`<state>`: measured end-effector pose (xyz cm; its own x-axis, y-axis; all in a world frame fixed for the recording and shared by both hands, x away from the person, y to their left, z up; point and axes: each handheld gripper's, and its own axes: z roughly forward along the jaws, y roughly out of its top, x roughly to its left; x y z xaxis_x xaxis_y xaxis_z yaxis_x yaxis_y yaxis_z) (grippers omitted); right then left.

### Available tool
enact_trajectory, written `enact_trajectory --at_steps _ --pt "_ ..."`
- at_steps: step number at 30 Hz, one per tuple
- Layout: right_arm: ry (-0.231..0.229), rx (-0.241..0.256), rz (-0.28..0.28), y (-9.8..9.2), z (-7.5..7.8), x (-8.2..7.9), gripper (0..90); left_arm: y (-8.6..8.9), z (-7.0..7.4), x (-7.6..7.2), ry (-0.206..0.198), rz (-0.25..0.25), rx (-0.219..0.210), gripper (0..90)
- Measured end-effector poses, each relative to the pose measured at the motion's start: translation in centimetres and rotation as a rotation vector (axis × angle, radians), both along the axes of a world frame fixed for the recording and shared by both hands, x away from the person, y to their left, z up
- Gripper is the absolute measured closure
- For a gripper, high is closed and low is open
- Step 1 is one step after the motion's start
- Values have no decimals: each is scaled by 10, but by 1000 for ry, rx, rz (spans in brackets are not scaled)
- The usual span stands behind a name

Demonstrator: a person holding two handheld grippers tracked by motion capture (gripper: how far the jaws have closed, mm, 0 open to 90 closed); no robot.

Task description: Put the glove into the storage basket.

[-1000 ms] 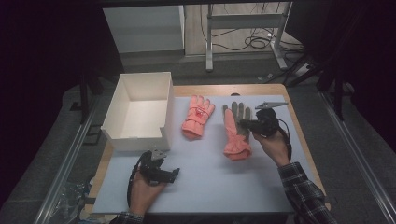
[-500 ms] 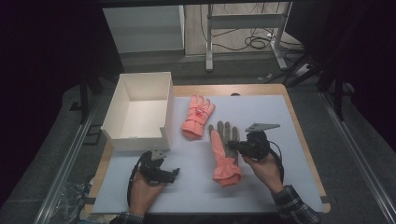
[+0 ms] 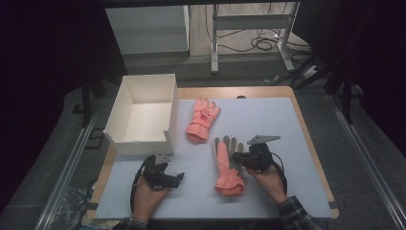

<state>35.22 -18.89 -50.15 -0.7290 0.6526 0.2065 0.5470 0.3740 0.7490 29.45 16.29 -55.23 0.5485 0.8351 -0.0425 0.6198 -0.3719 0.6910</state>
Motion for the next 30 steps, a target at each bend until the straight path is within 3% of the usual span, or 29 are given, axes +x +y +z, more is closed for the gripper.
enact_trajectory --at_steps 4,10,23,30 --pt "-42 -4 -2 -3 12 3 715 0 0 0 0 0 0 6" --pt "-69 -29 3 0 24 16 648 0 0 0 0 0 0 6" --pt "-112 -72 38 28 36 54 547 0 0 0 0 -1 -1 6" --pt "-131 -90 53 41 36 75 541 0 0 0 0 -1 -1 6"
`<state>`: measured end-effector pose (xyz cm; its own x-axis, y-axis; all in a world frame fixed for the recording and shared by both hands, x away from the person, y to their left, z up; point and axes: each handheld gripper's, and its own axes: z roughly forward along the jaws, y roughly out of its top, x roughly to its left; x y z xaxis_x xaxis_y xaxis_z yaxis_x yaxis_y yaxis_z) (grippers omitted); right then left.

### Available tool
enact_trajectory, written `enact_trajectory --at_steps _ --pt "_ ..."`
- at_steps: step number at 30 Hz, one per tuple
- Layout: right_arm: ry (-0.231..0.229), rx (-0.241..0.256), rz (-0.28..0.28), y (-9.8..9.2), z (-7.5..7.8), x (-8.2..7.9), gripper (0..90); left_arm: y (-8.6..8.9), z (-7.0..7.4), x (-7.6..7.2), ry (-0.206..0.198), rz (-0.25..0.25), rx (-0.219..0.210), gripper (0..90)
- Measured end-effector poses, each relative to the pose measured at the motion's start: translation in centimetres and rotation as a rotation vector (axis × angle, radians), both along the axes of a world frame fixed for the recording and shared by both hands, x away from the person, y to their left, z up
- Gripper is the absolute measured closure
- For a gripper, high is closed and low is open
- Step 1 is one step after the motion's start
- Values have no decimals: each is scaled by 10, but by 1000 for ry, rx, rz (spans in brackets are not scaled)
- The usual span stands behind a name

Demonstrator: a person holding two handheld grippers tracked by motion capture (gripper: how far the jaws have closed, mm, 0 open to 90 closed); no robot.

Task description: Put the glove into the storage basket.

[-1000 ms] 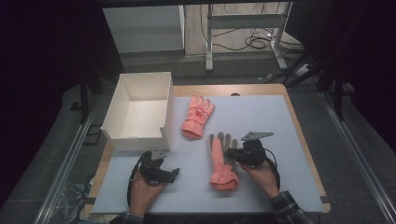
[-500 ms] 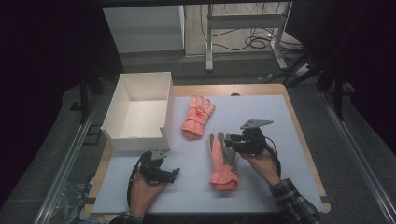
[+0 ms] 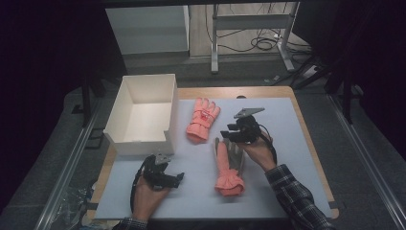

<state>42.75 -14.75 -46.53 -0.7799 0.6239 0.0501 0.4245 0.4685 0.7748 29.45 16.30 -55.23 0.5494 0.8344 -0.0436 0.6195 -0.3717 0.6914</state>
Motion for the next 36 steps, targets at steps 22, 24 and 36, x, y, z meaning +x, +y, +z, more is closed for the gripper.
enact_trajectory --at_steps 22,24,36 --pt "20 -39 43 51 -12 72 655 0 0 0 0 2 -1 6" --pt "19 -49 47 56 -13 76 656 0 0 0 1 1 1 6" --pt "38 -74 41 79 -29 101 588 0 0 0 2 2 -2 6"
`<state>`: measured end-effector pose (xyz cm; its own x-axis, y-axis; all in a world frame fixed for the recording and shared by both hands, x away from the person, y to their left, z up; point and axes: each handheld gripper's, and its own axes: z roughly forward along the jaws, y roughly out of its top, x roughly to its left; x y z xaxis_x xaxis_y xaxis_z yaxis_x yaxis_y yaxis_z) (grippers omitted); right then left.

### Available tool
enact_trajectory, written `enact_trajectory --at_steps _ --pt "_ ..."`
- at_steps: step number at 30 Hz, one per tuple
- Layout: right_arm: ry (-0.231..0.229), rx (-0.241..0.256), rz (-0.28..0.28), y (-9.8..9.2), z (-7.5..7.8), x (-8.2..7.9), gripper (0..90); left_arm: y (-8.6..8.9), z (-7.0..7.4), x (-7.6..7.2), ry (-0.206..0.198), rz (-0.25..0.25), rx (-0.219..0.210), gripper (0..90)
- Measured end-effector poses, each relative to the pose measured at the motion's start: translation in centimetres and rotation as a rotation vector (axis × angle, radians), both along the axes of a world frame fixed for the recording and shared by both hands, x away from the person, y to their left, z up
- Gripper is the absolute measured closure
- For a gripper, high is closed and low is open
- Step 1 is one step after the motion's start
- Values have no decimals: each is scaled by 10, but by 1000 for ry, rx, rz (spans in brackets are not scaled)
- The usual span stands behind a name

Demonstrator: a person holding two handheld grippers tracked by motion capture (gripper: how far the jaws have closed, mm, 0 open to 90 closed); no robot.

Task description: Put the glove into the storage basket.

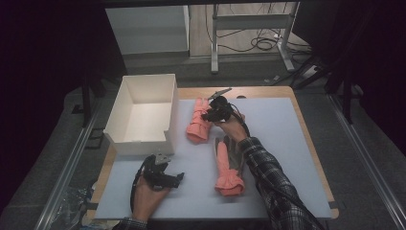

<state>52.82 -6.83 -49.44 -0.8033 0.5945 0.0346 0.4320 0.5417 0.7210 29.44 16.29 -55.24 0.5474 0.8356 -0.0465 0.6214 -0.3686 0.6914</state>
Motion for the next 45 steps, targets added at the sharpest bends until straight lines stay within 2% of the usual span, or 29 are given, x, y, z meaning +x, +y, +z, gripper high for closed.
enact_trajectory --at_steps 2,3,4,5,6,7,9,11,19,22,26,29,30,31,32,33,34,35,37,39,40,41,42,43,44,45 --pt "33 -7 -5 4 -7 5 615 0 0 0 -1 -1 2 6" --pt "33 -7 -5 4 -7 5 615 0 0 0 -1 -1 1 6" --pt "60 -16 -2 6 -11 7 695 0 0 0 -1 -1 2 6" --pt "60 -16 -2 6 -11 7 695 0 0 0 0 0 0 6" --pt "82 -25 2 7 -14 8 790 0 0 0 0 1 0 6" --pt "82 -25 2 7 -14 8 790 0 0 0 0 1 0 6" --pt "102 -28 6 7 -14 9 868 0 0 0 0 1 0 6" --pt "100 -37 3 7 -12 9 898 0 0 0 0 1 -1 6" --pt "76 -18 -9 4 3 4 900 0 0 0 1 1 -1 5" --pt "67 16 -1 0 16 0 900 0 0 0 1 1 0 6" --pt "43 -1 7 1 24 -4 900 0 0 0 1 0 1 6" --pt "44 -15 11 5 22 -5 892 0 0 0 -1 -1 2 6" --pt "43 -14 11 8 16 -3 662 0 0 0 -1 -1 2 6" --pt "43 -14 11 8 16 -3 662 0 0 0 -1 -1 2 6" --pt "15 -30 6 13 9 -1 478 0 0 0 -1 -1 2 6" --pt "9 -30 9 14 6 -1 435 0 0 0 -1 -1 2 6" --pt "9 -30 9 14 6 -1 435 0 0 0 -1 -1 2 6" --pt "8 -29 3 15 -1 3 385 0 0 0 0 1 -1 6" --pt "17 -30 -1 15 -3 5 386 0 0 0 0 1 0 6" --pt "32 -43 -3 16 -9 10 421 0 0 0 0 0 0 6" --pt "51 -65 -3 19 -14 14 493 0 0 0 0 1 0 5" --pt "51 -65 -3 19 -14 14 493 0 0 0 0 1 0 6" --pt "57 -77 -13 22 -17 15 574 0 0 0 0 0 0 6" --pt "57 -77 -13 22 -17 15 574 0 0 0 0 0 0 6" --pt "70 -78 -17 23 -17 15 717 0 0 0 0 1 0 6" --pt "70 -78 -17 23 -17 15 717 0 0 0 0 1 0 6"
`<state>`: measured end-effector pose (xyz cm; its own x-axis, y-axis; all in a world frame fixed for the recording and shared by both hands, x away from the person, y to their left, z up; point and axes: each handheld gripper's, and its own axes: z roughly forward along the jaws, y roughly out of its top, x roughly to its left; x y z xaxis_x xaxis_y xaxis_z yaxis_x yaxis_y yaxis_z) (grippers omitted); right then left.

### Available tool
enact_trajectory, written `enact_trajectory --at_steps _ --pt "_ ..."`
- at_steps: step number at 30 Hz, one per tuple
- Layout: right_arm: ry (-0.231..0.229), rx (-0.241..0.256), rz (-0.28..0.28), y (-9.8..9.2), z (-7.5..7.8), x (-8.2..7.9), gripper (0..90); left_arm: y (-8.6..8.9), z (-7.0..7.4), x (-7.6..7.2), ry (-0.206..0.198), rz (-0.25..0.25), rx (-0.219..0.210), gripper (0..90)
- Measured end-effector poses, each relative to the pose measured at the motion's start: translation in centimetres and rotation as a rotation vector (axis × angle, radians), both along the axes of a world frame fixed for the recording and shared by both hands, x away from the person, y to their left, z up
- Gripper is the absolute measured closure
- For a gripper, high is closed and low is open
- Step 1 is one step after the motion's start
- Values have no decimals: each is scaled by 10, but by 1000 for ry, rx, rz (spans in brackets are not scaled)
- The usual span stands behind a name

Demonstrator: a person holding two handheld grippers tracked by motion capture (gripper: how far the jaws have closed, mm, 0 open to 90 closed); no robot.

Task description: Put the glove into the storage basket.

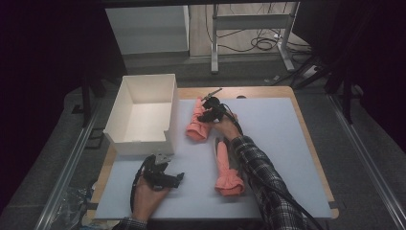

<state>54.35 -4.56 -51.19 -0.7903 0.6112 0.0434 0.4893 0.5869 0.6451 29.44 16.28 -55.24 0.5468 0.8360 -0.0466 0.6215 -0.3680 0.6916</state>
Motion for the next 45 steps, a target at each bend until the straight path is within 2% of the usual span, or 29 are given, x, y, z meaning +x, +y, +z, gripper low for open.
enact_trajectory --at_steps 1,3,5,10,11,13,16,17,20,21,22,25,30,33,34,40,41,42,45 --pt "-3 2 -3 0 0 -1 762 0 0 0 0 0 0 6" --pt "-31 -25 -9 1 3 -6 850 0 0 0 0 0 0 6" --pt "-33 -27 -10 2 3 -7 858 0 0 0 0 0 0 6" --pt "-34 13 -12 -6 13 -10 869 0 0 0 0 0 1 6" --pt "-27 42 -1 -10 21 -12 868 0 0 0 1 0 0 5" --pt "-26 55 4 -12 25 -13 868 0 0 0 0 -1 2 6" --pt "-25 75 18 -16 37 -18 866 0 0 0 -1 -2 2 6" --pt "-21 87 30 -18 45 -22 865 0 0 0 -1 -3 4 5" --pt "-17 95 48 -20 54 -28 864 0 0 0 -1 -3 3 6" --pt "-16 98 68 -22 63 -34 863 0 0 0 -1 -3 4 6" --pt "-16 98 68 -22 63 -34 863 0 0 0 -1 -3 4 6" --pt "-21 102 105 -28 79 -50 862 0 0 0 -1 -4 5 6" --pt "-20 112 123 -37 93 -66 860 0 0 0 -2 -4 4 6" --pt "-29 107 134 -53 105 -86 859 0 0 0 -2 -3 4 6" --pt "-29 107 134 -53 105 -86 859 0 0 0 -2 -3 3 6" --pt "-19 78 141 -75 110 -121 858 0 0 0 -4 -1 1 6" --pt "-16 64 142 -81 110 -131 857 0 0 0 -3 -3 2 6" --pt "-16 64 142 -81 110 -131 857 0 0 0 -3 -3 2 6" --pt "-8 43 153 -91 109 -149 857 0 0 0 -4 -1 1 5"
